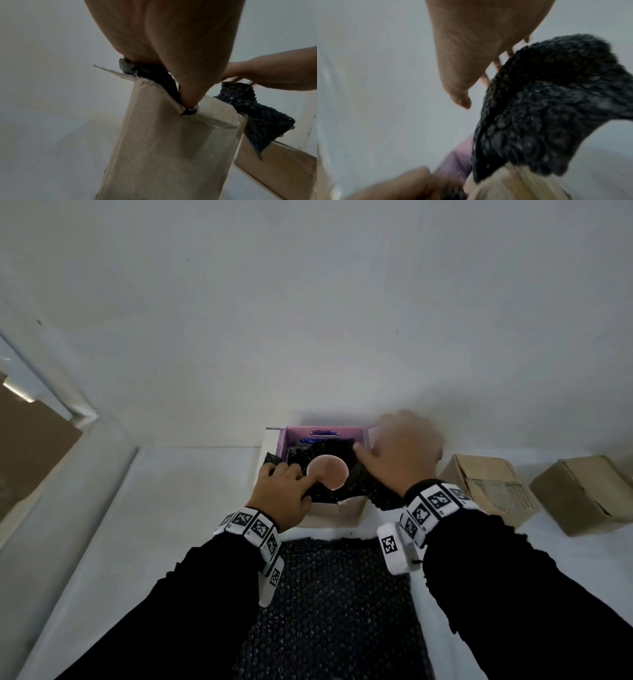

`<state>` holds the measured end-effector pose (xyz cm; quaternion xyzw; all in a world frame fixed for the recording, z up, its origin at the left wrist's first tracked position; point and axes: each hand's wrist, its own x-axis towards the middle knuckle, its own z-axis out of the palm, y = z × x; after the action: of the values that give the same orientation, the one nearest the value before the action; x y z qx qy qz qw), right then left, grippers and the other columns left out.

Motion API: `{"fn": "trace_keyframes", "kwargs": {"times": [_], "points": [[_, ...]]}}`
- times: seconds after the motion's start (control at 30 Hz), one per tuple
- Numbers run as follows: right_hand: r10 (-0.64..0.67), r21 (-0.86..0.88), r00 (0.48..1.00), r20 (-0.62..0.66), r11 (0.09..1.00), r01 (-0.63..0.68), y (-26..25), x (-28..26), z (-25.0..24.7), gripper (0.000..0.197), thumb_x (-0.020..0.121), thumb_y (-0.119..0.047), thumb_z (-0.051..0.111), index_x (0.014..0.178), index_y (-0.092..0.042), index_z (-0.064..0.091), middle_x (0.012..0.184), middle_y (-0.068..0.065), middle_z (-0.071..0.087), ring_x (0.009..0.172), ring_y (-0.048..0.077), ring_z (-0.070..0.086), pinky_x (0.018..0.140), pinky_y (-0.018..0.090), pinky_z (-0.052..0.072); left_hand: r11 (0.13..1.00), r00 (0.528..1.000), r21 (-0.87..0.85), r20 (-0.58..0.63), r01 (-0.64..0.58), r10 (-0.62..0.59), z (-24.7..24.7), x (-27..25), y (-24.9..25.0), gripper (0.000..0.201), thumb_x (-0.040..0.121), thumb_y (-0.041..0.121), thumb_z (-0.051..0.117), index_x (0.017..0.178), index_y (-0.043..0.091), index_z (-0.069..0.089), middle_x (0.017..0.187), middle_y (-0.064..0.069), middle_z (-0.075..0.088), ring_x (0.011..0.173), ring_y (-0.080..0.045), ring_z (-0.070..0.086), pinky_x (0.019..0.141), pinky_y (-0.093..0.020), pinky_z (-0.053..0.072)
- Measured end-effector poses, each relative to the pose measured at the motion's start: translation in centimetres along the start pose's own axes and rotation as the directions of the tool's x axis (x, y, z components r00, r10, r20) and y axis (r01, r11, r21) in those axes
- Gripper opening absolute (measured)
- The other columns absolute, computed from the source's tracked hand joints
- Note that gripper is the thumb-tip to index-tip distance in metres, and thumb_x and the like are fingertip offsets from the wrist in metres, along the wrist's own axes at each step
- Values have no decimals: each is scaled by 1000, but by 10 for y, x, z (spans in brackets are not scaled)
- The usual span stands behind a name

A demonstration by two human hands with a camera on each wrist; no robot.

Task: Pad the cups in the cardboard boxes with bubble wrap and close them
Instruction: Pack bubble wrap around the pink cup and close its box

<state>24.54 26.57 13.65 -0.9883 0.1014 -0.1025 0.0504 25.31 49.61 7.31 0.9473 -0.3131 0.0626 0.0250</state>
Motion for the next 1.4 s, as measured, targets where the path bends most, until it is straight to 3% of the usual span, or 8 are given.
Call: {"fn": "trace_keyframes", "kwargs": {"times": [0.17,0.33,0.47,0.73,0.9,1.03,1.23,1.4], "points": [[347,491,829,437,681,-544,28,-2,17,87,76,-56,65,142,-23,19,141,19,37,118,38,50,99,45,44,997,1000,-79,5,19,-19,3,7,-2,28,87,45,59,104,26,72,112,4,61,105,-23,53,98,-39,29],[262,622,957,-128,772,-129,8,-12,8,38,76,0,59,108,-15,46,110,9,51,82,25,52,70,32,44,995,999,-101,48,23,-18,9,8,1,25,90,40,56,101,22,68,106,3,64,103,-23,55,97,-36,33],[-216,432,874,-435,802,413,-23,-15,-5,29,77,5,50,100,-10,58,107,7,49,92,25,53,70,31,49,991,1000,-132,18,21,-18,10,4,4,27,85,36,49,102,22,64,92,1,67,89,-26,61,90,-40,40],[-438,239,890,-126,857,456,-22,2,33,22,73,5,61,85,-13,57,100,7,55,81,29,56,68,37,46,988,979,-23,-131,154,-156,4,-4,-3,45,71,63,56,83,22,70,111,-7,59,116,-34,48,101,-50,33],[-353,-109,918,183,920,376,-21,9,27,41,82,-54,39,79,-26,69,81,-7,67,115,20,46,104,51,15,971,974,-86,-9,223,-225,8,-4,-6,65,75,75,35,85,22,71,97,1,68,134,-22,37,97,-38,45],[-324,-186,848,420,884,430,-21,16,18,56,66,-69,42,87,-28,72,117,-1,54,126,25,27,102,53,14,969,969,-55,-44,240,-243,8,-7,-3,56,77,69,47,76,19,72,86,2,68,127,-22,44,91,-36,49],[-321,-287,852,414,842,457,-30,14,22,32,82,-42,62,105,-20,65,126,10,51,118,29,44,101,47,29,983,983,-69,-54,170,-174,0,-3,2,45,78,55,64,99,16,69,103,-1,62,100,-24,49,85,-36,47],[-265,-151,936,232,941,304,-36,14,28,41,88,-16,61,126,-9,47,126,19,47,94,33,61,61,36,39,970,992,-227,117,82,-56,0,-1,9,30,95,30,53,119,14,57,116,-5,56,91,-27,60,71,-34,46]]}}
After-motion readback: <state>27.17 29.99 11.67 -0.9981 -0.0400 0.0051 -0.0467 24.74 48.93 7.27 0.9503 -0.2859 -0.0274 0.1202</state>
